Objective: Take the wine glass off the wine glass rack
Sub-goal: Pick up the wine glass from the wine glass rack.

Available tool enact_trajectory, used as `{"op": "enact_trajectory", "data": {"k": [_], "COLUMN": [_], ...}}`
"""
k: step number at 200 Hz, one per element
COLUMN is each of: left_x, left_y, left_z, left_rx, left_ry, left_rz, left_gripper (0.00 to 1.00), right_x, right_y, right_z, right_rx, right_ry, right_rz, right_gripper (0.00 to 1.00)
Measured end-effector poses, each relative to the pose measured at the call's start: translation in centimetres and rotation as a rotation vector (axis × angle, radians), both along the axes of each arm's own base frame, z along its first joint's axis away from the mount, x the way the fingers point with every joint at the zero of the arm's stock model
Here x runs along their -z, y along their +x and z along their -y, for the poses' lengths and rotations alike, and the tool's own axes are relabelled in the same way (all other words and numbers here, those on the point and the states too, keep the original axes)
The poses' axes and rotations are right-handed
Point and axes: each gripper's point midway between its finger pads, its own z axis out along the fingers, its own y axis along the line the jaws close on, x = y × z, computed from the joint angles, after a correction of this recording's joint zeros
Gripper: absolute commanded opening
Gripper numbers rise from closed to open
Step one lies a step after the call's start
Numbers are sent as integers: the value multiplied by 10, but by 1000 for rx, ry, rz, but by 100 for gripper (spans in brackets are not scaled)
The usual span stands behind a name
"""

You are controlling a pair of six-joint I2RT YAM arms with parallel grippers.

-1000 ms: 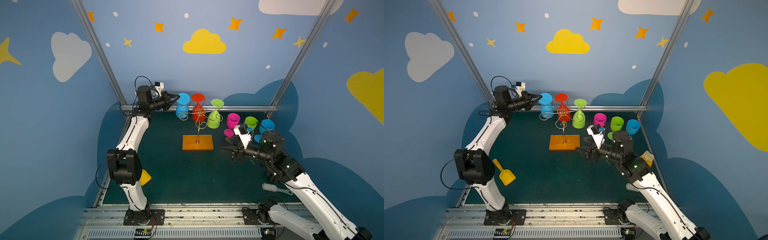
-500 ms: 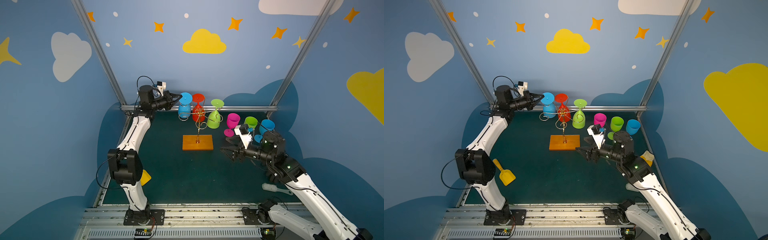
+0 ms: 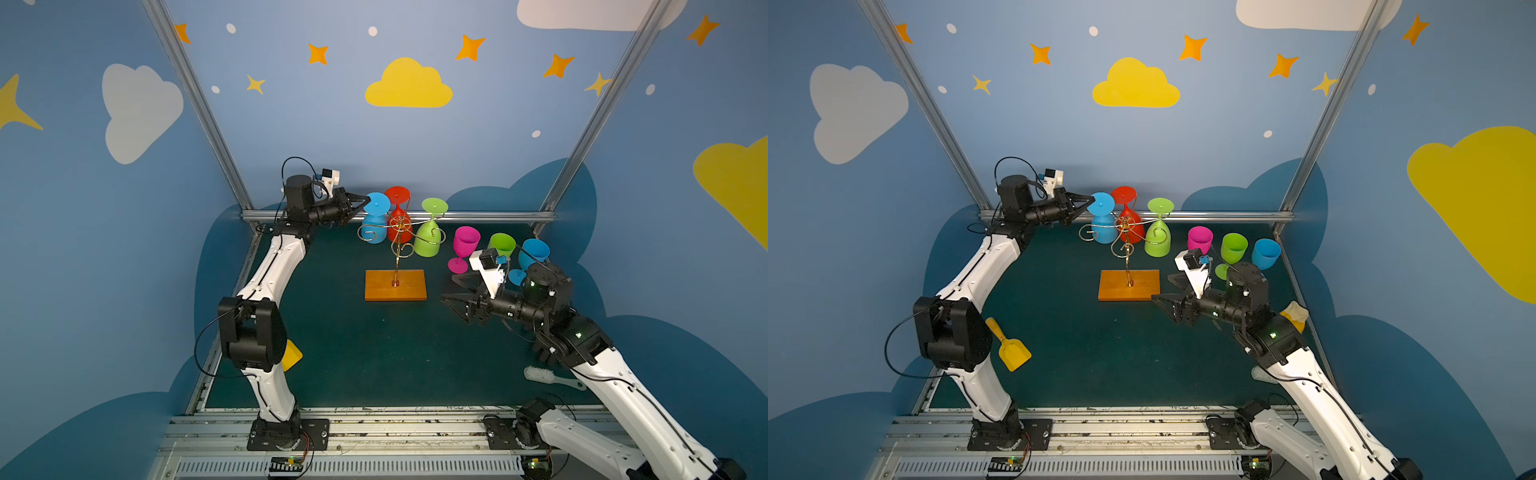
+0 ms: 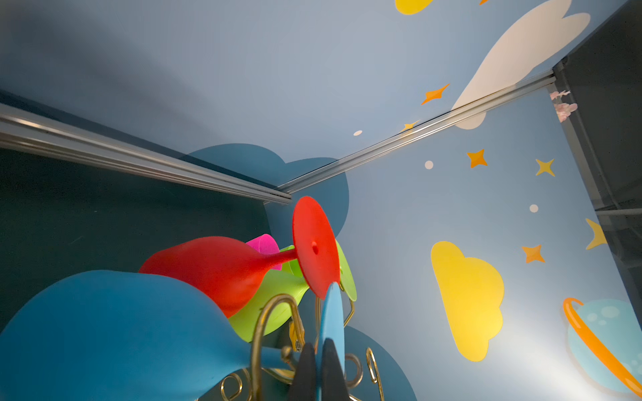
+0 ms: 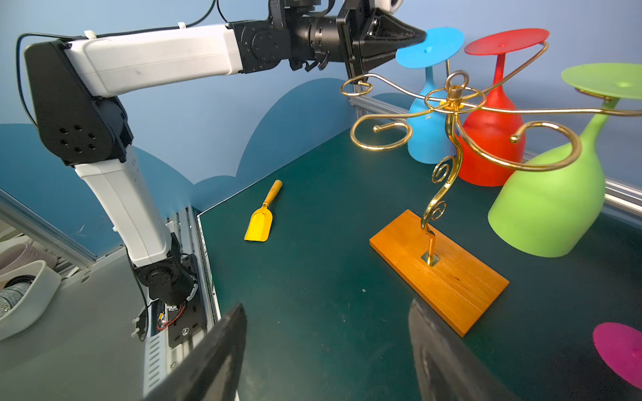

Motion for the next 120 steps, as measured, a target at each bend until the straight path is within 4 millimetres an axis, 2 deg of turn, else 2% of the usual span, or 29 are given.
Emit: {"op": "enact_trajectory", "data": {"k": [48, 120], "left_x": [-13, -19], "left_y": [-19, -38], "left_z": [-7, -36], "left_rx": [-8, -69], "left_ry": [5, 3], "left_rz": [29, 46], "left_gripper": [3, 3], "right_x": [-3, -3], "right_y": [-2, -2], "right_z": [1, 1], "right_rx": [0, 0], "right_ry": [5, 5], "right_rz": [8, 7], "right_gripper": [73, 73]}}
